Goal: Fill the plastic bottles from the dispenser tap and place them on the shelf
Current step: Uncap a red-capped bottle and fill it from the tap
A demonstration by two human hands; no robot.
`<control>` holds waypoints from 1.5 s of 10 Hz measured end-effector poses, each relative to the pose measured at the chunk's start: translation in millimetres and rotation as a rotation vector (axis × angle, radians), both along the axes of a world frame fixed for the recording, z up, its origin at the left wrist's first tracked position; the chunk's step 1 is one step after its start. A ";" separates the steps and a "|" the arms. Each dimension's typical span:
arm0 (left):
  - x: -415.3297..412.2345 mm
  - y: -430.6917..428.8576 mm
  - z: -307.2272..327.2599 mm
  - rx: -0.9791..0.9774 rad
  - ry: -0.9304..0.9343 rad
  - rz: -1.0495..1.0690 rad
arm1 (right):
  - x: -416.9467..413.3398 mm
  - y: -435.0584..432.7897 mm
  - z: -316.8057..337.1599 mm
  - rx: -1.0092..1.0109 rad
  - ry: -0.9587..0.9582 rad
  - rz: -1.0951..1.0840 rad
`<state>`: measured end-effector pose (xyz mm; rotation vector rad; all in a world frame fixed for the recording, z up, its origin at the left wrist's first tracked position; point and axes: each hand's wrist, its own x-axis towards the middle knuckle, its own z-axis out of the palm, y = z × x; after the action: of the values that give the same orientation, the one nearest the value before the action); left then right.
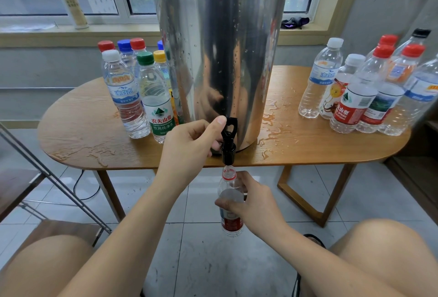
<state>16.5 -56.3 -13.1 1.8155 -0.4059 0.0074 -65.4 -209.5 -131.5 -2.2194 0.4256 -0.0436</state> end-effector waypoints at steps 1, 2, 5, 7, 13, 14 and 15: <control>0.0 0.2 0.1 -0.006 0.001 -0.008 | 0.7 1.0 3.1 -0.006 0.026 0.005; 0.4 0.1 -0.1 -0.012 0.002 -0.012 | 0.3 1.3 5.3 -0.008 0.027 0.008; 0.7 0.1 -0.8 -0.006 0.001 -0.009 | -0.3 1.4 5.2 0.003 0.016 0.006; 0.7 -0.4 -0.6 -0.013 0.007 -0.009 | -0.7 1.2 5.0 0.011 0.016 0.014; 0.8 0.0 -0.8 -0.011 0.012 -0.012 | 0.7 -1.0 -2.2 0.004 -0.023 0.012; 0.9 0.5 -0.8 -0.012 0.013 -0.012 | 0.9 -1.0 -2.5 -0.002 -0.029 0.014; 1.1 0.5 -1.0 -0.011 0.014 -0.013 | 1.0 -1.3 -3.0 -0.007 -0.026 0.013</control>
<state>17.6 -55.8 -14.0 1.8014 -0.4066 -0.0119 -64.4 -210.8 -134.4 -2.2260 0.3969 -0.0670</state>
